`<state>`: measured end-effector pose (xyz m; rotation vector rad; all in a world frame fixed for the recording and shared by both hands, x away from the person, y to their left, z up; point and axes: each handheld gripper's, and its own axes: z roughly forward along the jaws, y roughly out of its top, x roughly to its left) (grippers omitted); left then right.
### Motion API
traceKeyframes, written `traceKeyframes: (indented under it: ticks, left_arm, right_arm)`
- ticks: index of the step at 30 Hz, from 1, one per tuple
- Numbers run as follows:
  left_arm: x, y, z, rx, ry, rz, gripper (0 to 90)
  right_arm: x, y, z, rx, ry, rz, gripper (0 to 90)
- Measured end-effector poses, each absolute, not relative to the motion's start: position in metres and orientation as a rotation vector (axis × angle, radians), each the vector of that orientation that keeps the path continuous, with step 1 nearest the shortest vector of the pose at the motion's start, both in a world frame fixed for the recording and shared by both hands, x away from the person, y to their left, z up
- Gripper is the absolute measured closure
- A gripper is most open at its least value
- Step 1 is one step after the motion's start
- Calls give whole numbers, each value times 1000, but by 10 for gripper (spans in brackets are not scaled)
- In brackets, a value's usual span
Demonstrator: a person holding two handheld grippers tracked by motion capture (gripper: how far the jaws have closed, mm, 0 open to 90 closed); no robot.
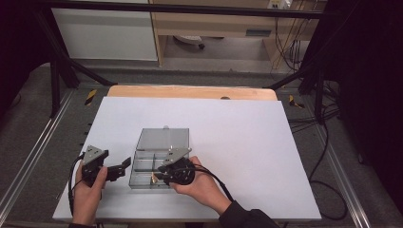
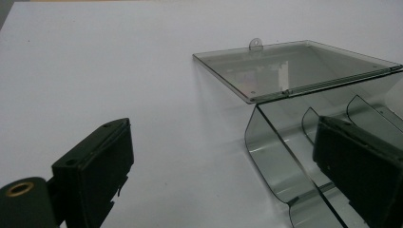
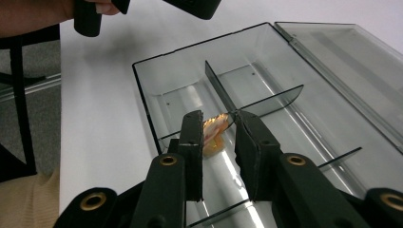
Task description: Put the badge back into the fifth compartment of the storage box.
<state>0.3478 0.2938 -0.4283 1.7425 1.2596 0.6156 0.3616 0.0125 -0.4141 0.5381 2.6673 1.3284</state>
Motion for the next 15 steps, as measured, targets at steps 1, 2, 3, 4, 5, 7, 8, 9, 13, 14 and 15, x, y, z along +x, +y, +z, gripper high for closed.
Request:
traceKeyframes:
  ticks: [1, 2, 3, 4, 5, 7, 8, 9, 13, 14, 15]
  left_arm:
    - [348, 294, -428, 1744, 1259, 617, 65]
    - [348, 294, -428, 1746, 1257, 616, 65]
    - [348, 294, -428, 1746, 1257, 616, 65]
    - [348, 294, -428, 1747, 1256, 615, 65]
    - [348, 294, -428, 1747, 1256, 615, 65]
    - [348, 294, -428, 1745, 1257, 616, 65]
    - [348, 294, -428, 1744, 1259, 614, 65]
    - [348, 294, -428, 1746, 1257, 615, 64]
    - [348, 293, -428, 1748, 1256, 613, 64]
    - [348, 293, -428, 1747, 1256, 612, 65]
    - [348, 293, -428, 1746, 1255, 611, 64]
  right_arm:
    - [362, 11, -413, 542, 2661, 1330, 728]
    - [362, 11, -413, 548, 2658, 1334, 726]
    - [363, 10, -413, 553, 2655, 1334, 724]
    - [364, 9, -412, 558, 2651, 1335, 723]
    - [364, 8, -412, 560, 2649, 1336, 722]
    - [365, 7, -411, 567, 2645, 1336, 716]
    - [365, 6, -411, 566, 2642, 1337, 712]
    - [365, 5, -411, 572, 2639, 1336, 708]
    - [367, 2, -410, 581, 2623, 1337, 682]
    - [367, 1, -410, 588, 2621, 1335, 675]
    - [368, 1, -410, 589, 2618, 1332, 665]
